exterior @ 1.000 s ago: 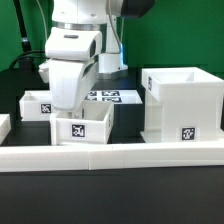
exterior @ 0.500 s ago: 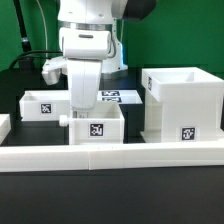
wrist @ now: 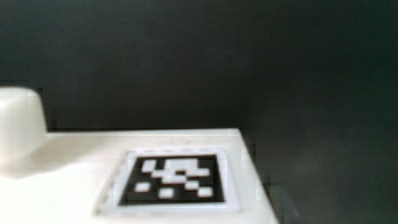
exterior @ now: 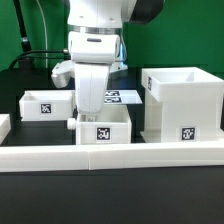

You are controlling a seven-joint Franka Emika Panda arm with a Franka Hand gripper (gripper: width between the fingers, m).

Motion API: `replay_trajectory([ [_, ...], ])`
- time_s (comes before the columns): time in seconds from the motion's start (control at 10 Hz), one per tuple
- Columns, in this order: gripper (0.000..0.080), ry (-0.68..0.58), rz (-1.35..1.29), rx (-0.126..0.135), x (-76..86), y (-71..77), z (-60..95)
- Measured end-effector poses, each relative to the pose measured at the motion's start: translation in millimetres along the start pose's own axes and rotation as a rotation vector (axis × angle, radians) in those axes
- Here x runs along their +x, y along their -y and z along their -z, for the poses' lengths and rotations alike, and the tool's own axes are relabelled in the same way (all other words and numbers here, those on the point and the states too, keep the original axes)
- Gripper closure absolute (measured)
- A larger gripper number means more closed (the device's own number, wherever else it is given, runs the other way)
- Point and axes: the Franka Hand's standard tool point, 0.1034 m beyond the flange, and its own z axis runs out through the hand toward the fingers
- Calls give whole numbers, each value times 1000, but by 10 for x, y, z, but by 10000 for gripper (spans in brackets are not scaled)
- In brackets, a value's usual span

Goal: Assemble drawer

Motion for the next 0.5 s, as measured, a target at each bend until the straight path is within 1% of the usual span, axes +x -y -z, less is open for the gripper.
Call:
replay_trajectory([
  [0.2,757,0,-3,1,-8,3,-5],
  [0.5,757,-9,11,-7,119,-35,9],
])
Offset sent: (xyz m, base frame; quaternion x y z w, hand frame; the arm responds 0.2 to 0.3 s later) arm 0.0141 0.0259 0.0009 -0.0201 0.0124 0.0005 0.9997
